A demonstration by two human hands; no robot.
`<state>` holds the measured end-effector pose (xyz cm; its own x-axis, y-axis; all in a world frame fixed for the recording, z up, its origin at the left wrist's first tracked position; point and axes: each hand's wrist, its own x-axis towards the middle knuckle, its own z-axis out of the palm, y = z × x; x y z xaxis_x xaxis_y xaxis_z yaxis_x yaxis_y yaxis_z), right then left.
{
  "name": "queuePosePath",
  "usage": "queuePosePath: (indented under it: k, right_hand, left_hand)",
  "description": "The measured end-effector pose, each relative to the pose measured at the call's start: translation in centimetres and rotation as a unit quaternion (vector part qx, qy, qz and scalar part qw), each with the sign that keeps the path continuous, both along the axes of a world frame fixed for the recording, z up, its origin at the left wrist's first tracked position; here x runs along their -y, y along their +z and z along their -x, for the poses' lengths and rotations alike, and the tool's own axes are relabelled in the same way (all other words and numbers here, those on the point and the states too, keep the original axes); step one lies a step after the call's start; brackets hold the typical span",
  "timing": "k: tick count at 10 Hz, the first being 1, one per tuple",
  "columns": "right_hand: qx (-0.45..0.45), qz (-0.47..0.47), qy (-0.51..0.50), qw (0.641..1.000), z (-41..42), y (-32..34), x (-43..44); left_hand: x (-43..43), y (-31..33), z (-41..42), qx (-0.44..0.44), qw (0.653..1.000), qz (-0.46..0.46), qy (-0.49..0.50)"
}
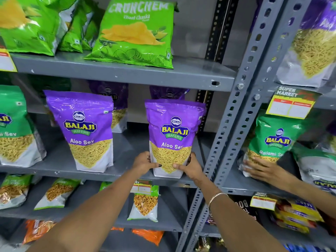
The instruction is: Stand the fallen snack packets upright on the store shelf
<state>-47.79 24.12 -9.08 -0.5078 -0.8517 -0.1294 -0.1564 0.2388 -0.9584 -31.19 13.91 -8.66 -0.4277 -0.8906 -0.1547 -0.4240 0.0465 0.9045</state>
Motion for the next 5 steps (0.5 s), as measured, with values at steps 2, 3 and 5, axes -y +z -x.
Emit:
queuePosePath:
  k: [2, 3, 5]
  right_hand:
    - [-0.005, -0.017, -0.004, 1.000, -0.5, 1.0, -0.7]
    - [-0.007, -0.029, 0.010, 0.999, -0.3, 1.1, -0.8]
    - [-0.254, 0.091, -0.092, 0.958, -3.0, 3.8, -1.4]
  left_hand:
    - [-0.7, 0.2, -0.1, 0.035, 0.999, 0.019, 0.005]
    - [-0.6, 0.1, 0.1, 0.060, 0.998, 0.024, -0.006]
    - [-1.3, 2.2, -1.3, 0.114, 0.952, 0.278, 0.062]
